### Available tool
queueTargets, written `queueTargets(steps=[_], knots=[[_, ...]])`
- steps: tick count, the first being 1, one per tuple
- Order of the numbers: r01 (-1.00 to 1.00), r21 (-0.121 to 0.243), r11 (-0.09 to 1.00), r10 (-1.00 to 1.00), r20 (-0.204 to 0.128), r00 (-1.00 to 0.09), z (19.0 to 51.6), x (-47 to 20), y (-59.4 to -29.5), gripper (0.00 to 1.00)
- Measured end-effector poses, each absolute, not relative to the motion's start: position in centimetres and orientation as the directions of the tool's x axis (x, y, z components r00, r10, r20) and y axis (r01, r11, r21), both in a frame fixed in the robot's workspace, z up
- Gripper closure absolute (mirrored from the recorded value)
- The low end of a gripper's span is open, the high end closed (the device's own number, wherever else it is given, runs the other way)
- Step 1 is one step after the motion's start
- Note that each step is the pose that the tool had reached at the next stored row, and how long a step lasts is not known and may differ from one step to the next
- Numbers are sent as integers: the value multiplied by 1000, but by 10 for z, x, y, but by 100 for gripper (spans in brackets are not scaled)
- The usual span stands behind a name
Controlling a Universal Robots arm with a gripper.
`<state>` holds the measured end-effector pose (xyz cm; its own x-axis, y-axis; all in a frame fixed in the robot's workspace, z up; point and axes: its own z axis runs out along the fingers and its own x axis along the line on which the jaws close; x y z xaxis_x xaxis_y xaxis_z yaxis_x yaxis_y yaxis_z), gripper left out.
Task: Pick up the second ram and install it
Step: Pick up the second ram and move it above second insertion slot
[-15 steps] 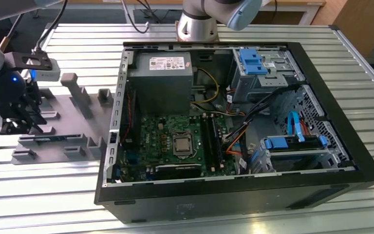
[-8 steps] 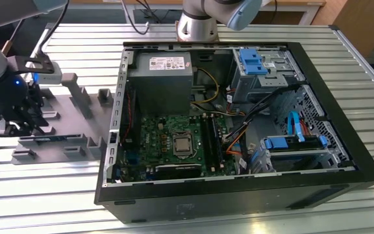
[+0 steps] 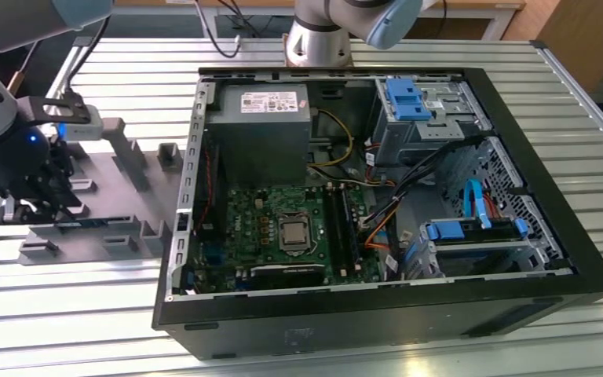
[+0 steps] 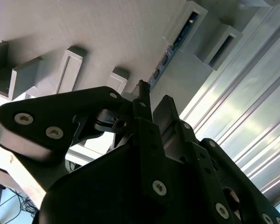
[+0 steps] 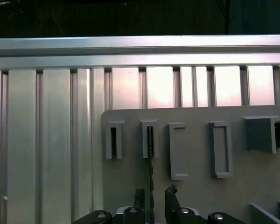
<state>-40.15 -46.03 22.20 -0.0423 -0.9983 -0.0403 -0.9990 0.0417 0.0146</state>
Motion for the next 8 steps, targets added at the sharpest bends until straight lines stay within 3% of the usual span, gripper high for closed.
queueTargets(steps=[8], knots=[[-999,13,38,-998,-40,-38,216,-401,-461,69]])
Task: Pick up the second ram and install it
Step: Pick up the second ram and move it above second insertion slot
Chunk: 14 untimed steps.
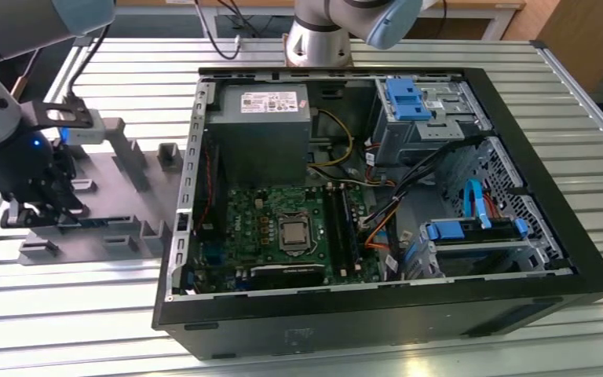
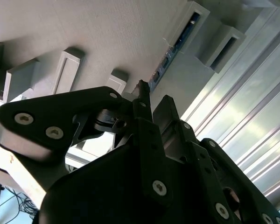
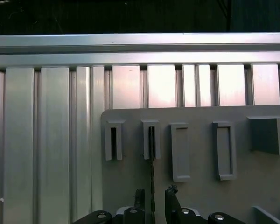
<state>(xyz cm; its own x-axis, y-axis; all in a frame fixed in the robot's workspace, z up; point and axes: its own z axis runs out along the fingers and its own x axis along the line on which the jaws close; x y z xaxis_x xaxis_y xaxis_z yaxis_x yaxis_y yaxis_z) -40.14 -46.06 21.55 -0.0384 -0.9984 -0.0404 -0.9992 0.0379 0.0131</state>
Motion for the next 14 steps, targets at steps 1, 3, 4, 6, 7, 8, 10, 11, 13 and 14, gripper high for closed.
queueTargets(steps=[1,3,4,6,7,8,10,11,13,14], knots=[[-999,13,37,-998,-40,-38,215,-401,-461,69],[-999,13,37,-998,-40,-37,213,-401,-461,69],[-999,13,36,-999,-40,-37,213,-402,-461,69],[-999,13,36,-999,-40,-36,213,-402,-461,69],[-999,13,36,-999,-40,-36,212,-401,-461,69],[-999,13,36,-999,-40,-36,212,-401,-461,69],[-999,13,36,-999,-40,-36,212,-401,-461,69],[-999,13,36,-999,-40,-36,212,-401,-461,69],[-999,13,36,-999,-41,-36,212,-401,-461,69],[-999,13,36,-999,-41,-36,211,-401,-461,69]])
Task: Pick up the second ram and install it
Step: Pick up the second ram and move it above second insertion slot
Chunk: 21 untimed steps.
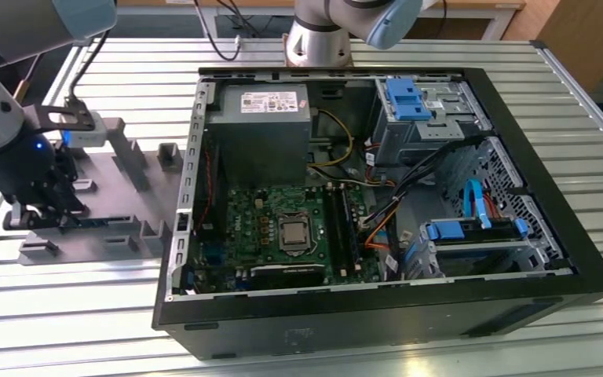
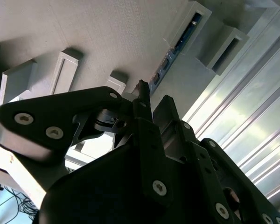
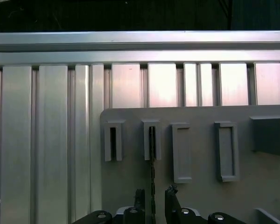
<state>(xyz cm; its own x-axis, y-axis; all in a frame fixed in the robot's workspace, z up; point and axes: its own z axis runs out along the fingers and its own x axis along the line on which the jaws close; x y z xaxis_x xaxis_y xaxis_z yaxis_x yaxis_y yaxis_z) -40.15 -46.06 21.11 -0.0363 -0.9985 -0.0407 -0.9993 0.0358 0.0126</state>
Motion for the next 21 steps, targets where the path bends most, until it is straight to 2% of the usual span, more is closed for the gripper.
queueTargets(steps=[14,16,17,21], knots=[[-999,10,32,-999,-41,-32,199,-402,-461,69],[-999,9,31,-999,-41,-31,198,-401,-461,70],[-999,9,30,-999,-41,-31,197,-401,-461,77],[-1000,9,21,-999,-41,-21,194,-401,-461,77]])
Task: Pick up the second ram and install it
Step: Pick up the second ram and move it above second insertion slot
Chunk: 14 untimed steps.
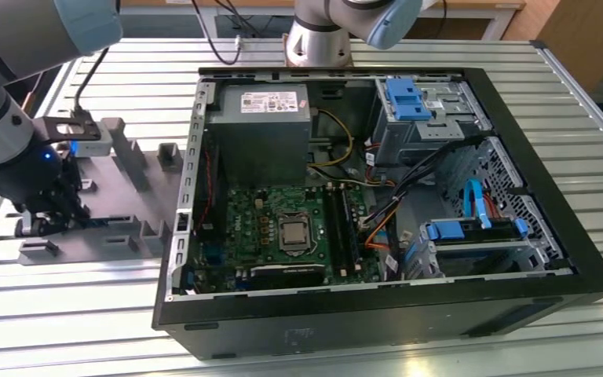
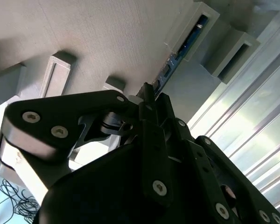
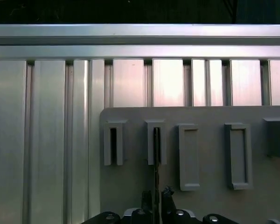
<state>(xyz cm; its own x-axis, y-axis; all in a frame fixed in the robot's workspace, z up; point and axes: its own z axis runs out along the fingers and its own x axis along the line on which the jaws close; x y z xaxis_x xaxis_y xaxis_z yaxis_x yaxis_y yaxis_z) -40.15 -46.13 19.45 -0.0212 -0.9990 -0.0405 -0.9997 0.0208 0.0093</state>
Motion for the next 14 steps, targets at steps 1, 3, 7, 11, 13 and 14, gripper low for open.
queueTargets(steps=[1,3,7,11,13,14], knots=[[-1000,9,18,-999,-40,-18,194,-402,-461,77],[-1000,9,17,-999,-41,-17,193,-403,-462,77],[-1000,9,15,-999,-41,-16,192,-403,-462,77],[-1000,9,15,-999,-40,-15,190,-404,-462,77],[-1000,9,14,-999,-41,-15,189,-404,-462,77],[-1000,9,14,-999,-41,-15,189,-404,-462,77]])
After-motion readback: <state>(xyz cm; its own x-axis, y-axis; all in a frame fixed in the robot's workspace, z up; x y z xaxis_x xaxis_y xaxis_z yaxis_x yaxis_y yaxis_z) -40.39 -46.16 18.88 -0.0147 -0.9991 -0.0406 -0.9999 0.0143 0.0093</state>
